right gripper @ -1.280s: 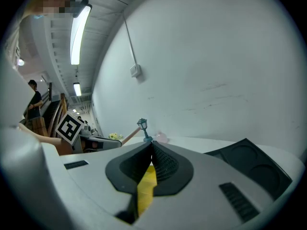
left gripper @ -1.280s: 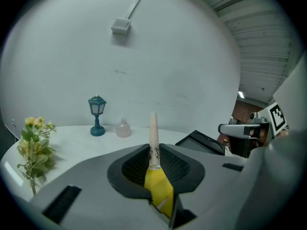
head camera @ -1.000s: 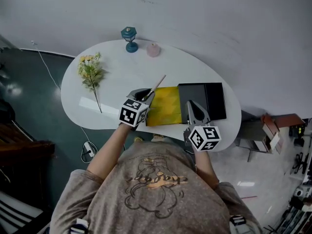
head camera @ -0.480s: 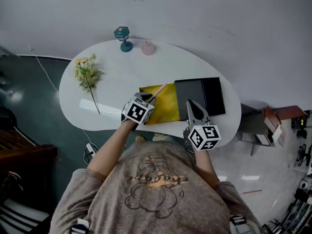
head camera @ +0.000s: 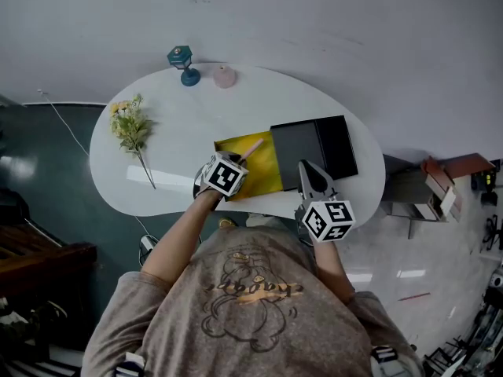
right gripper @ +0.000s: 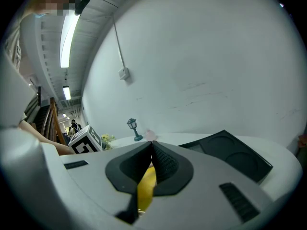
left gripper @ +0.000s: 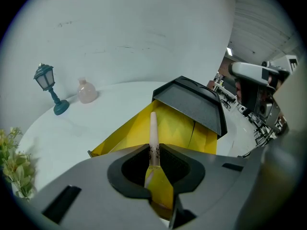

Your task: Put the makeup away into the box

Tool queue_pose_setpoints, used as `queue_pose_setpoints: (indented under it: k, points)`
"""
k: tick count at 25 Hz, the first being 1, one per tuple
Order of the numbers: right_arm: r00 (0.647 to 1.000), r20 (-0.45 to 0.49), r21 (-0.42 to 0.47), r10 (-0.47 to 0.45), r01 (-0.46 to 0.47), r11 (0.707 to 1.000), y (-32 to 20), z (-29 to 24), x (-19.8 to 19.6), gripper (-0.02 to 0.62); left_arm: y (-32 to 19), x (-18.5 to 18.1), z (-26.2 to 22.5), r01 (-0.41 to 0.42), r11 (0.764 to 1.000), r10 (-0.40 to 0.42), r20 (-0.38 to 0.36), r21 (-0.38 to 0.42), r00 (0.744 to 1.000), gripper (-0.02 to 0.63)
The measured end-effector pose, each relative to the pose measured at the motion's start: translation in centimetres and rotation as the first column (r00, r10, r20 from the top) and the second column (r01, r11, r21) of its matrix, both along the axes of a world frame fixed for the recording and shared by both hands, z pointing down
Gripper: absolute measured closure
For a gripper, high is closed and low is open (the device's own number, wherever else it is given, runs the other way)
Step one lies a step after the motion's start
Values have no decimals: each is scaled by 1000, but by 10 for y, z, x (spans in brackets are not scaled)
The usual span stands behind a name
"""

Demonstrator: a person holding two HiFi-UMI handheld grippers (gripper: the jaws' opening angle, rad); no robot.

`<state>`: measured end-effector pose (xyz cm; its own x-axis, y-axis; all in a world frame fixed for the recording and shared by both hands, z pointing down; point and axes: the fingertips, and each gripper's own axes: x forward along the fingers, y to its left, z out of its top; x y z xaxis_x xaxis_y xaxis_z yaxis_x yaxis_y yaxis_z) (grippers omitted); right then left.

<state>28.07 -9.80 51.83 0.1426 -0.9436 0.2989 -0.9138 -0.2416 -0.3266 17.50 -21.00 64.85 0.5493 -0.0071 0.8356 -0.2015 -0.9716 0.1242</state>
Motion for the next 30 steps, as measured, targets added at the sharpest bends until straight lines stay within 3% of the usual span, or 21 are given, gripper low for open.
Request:
queue_pose_setpoints:
  k: [5, 9, 13, 26, 30]
  points:
    - [1000, 2, -1, 16, -16, 1000, 7, 1, 8, 592, 3, 3, 10, -10, 1000, 9, 45, 3, 999, 528]
    - [1000, 5, -4, 25, -25, 1000, 11, 2, 11, 592, -5, 11, 8, -3, 999, 2, 26, 36, 1000, 528]
    - [1000, 6, -2, 27, -27, 1000, 10, 0, 10, 592, 3, 11, 18, -5, 1000, 5, 55, -10, 998, 528]
    - [999, -2, -11, 38, -38, 999, 11, -2, 11, 592, 10, 13, 32, -40, 999, 40, 137, -6, 990, 526]
    - [999, -1, -8, 42, -42, 999, 12, -4, 10, 592, 7, 19, 27, -35, 999, 33, 104, 13, 994, 525]
